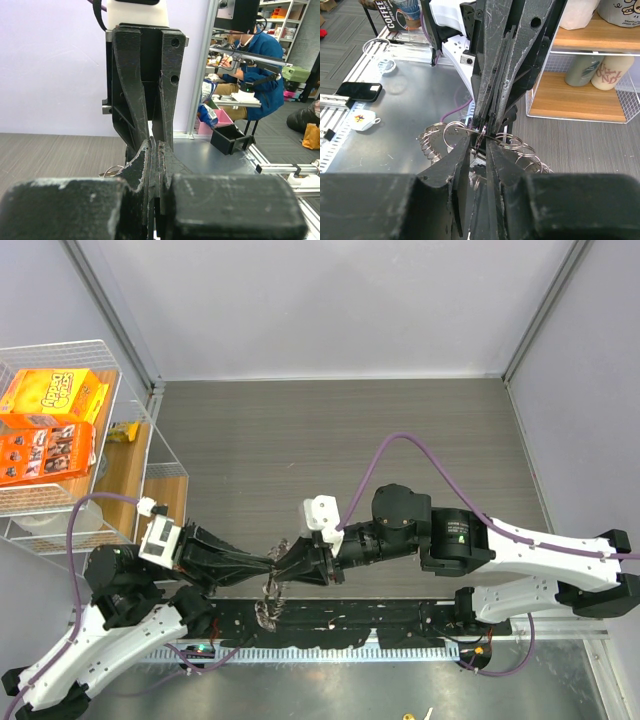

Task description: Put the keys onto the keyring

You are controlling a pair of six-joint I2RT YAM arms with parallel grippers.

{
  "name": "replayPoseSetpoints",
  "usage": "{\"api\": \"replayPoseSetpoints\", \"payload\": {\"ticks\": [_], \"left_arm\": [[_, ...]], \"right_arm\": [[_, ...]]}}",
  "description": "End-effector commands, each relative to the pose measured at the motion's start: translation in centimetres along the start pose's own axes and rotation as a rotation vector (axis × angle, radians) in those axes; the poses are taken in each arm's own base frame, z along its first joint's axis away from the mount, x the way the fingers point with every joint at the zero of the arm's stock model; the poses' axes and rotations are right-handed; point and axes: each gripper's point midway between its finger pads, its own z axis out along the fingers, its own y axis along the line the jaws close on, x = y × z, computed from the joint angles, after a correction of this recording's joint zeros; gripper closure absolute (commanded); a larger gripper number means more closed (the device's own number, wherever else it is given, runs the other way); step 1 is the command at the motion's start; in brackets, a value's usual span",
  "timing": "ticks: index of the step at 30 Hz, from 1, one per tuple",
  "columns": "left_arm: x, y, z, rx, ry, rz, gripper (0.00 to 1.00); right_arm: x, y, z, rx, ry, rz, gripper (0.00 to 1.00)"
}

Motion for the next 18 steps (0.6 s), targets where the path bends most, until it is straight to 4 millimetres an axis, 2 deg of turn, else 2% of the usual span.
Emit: {"api": "replayPoseSetpoints", "payload": {"ticks": [1,2,5,12,13,14,15,16,17,18], "left_arm": [[-1.9,-0.7,0.0,0.013,-0.072,0.048,1.0],[-1.9,-0.7,-0.1,0.012,-0.072,0.048,1.0],[-1.9,-0.7,-0.1,0.012,-0.073,0.049,1.0],[-2.1,-1.0,-0.3,0.01,-0.067,0.042,1.0],[-2.0,-1.0,-0.3,0.009,-0.055,0.036,1.0],[-1.8,-1.2,-0.3,0.012,-0.038,0.021,1.0],[-1.6,-1.3,-0.4,0.016,-0.019,0.011,0.98],[-1.4,-1.4,-0.4,0.016,0.004,-0.007,0.92],[-1.1,-1.6,-0.6,0.016,0.025,-0.02,0.87],[-0.7,-1.6,-0.7,0.013,0.052,-0.039,0.81]], "right_arm": [[-3.5,-0.1,-0.1,0.014,-0.1,-0.015,0.78],[-3.5,-0.1,0.0,0.015,-0.1,-0.015,0.8],[-3.3,-0.3,0.1,0.023,-0.092,-0.019,0.94],[-2.6,-0.1,0.2,0.021,-0.027,-0.028,0.94],[-1.8,-0.1,0.0,0.022,0.01,-0.028,0.94],[-2.1,-0.2,-0.1,0.025,0.016,-0.028,0.94],[-1.4,-0.1,-0.3,0.024,0.053,-0.021,0.94],[-1.6,-0.1,-0.3,0.024,0.061,-0.019,0.95],[-0.9,0.2,-0.7,0.013,0.1,-0.009,0.94],[-1.2,0.3,-0.8,0.003,0.104,-0.009,0.95]]}}
